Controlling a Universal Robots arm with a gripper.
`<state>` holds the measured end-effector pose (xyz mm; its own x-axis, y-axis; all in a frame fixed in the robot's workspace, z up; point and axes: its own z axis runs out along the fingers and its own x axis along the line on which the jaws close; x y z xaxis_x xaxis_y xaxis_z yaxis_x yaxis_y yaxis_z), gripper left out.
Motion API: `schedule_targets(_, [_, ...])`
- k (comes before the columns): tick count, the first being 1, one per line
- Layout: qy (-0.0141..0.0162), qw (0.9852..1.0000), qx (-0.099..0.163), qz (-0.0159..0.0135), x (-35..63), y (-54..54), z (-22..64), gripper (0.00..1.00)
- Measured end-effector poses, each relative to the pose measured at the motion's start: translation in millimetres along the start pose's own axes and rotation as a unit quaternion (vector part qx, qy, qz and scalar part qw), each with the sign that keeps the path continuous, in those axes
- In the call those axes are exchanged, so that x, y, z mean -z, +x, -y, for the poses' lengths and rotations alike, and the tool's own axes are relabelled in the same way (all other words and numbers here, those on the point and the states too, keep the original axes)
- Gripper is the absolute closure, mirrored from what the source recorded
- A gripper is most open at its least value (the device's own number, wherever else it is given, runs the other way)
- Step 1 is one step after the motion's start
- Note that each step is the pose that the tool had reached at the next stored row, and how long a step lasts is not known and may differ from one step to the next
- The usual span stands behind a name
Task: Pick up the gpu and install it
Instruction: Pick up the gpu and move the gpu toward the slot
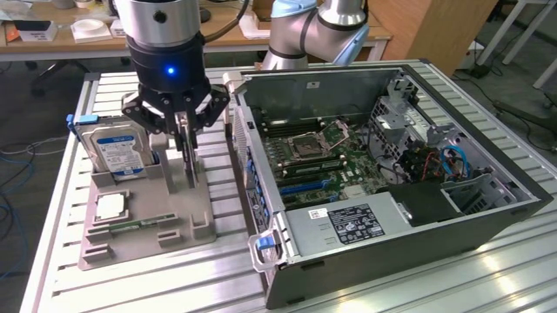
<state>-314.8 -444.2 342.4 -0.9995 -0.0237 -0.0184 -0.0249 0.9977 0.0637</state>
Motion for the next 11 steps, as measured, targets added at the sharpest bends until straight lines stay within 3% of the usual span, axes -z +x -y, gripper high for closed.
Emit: schedule_targets(11, [-0.0001, 1.0, 0.0, 0.0001, 2.7, 0.0, -0.2, 0.74])
